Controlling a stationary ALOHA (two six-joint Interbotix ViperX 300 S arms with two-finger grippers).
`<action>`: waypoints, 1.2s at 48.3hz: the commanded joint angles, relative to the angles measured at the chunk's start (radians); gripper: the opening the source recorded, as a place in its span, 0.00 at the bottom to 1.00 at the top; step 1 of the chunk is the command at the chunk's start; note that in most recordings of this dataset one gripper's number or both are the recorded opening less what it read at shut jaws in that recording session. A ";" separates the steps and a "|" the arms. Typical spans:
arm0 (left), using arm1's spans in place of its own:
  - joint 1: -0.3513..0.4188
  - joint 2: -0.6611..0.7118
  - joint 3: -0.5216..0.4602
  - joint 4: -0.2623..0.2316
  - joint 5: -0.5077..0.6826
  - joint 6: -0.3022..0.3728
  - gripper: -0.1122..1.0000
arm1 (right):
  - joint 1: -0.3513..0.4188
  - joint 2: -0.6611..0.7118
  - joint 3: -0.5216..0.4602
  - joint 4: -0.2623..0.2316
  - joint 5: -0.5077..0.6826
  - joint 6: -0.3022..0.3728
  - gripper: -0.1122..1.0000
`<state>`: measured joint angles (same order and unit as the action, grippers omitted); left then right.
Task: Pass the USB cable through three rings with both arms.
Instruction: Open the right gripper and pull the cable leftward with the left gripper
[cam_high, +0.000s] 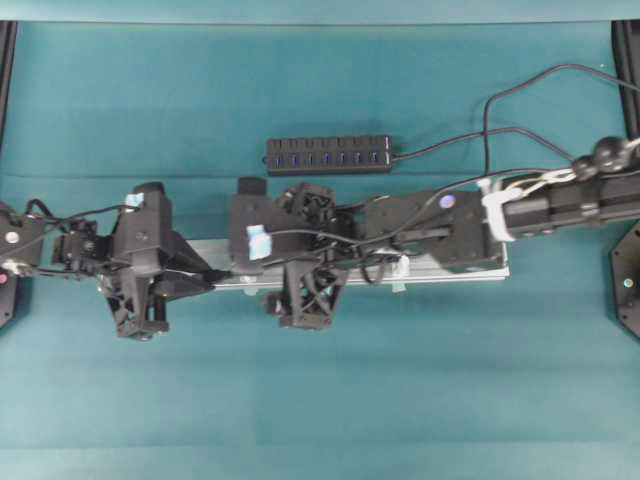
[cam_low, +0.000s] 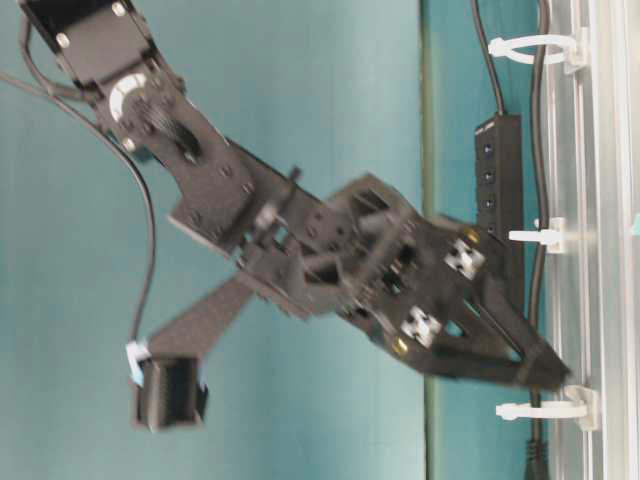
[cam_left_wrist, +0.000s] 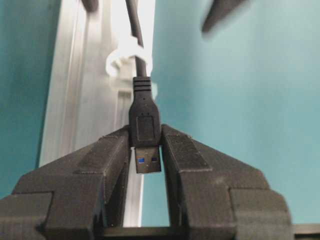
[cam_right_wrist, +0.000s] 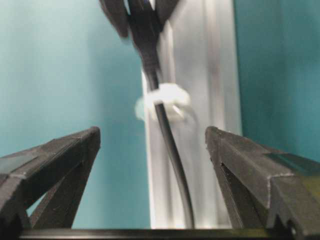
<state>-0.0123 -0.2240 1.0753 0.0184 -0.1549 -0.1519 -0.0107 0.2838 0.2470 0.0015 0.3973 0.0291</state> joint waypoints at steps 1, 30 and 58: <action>-0.006 -0.043 -0.002 0.003 0.023 0.002 0.32 | 0.002 -0.058 0.015 -0.002 -0.003 0.003 0.83; -0.005 -0.241 0.012 0.003 0.133 0.038 0.32 | 0.002 -0.385 0.314 0.000 -0.095 0.028 0.82; -0.002 -0.253 0.014 0.003 0.126 0.040 0.32 | 0.038 -0.595 0.526 0.006 -0.241 0.071 0.80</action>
<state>-0.0123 -0.4617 1.0999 0.0199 -0.0169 -0.1135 0.0169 -0.2730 0.7655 0.0046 0.1672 0.0890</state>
